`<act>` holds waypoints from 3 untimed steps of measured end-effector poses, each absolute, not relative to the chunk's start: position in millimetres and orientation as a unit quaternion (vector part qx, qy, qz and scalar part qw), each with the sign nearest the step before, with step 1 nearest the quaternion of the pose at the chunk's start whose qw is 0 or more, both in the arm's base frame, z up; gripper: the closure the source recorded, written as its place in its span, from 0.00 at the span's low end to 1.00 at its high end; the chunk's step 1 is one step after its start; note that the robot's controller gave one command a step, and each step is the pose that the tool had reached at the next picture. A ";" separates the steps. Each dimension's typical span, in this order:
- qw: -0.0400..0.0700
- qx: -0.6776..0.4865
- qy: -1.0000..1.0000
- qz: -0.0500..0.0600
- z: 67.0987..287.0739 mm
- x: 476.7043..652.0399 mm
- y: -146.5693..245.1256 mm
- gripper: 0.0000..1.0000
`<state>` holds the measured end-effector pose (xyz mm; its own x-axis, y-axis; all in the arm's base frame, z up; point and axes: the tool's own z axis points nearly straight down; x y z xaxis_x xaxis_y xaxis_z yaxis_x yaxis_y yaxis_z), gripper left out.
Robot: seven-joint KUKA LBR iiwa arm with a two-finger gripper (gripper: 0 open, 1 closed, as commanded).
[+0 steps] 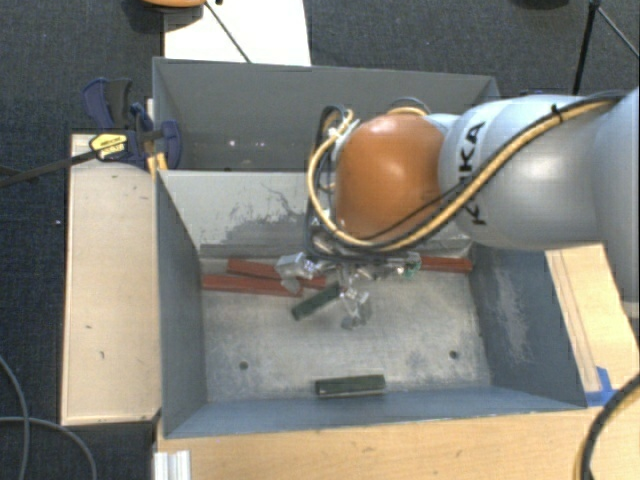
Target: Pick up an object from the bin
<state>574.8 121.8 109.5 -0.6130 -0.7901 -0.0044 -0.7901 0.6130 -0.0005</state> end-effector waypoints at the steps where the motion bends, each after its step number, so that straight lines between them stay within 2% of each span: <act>1: 0.002 -0.495 0.869 0.000 90.0 584.4 126.8 0.00; 2: 0.001 -0.415 0.910 0.001 79.1 588.6 83.8 1.00; 3: 0.000 -0.413 0.911 0.001 79.1 588.5 83.7 0.00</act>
Offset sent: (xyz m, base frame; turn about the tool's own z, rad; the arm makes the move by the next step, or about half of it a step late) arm 0.0132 -0.0386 -0.0311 0.0513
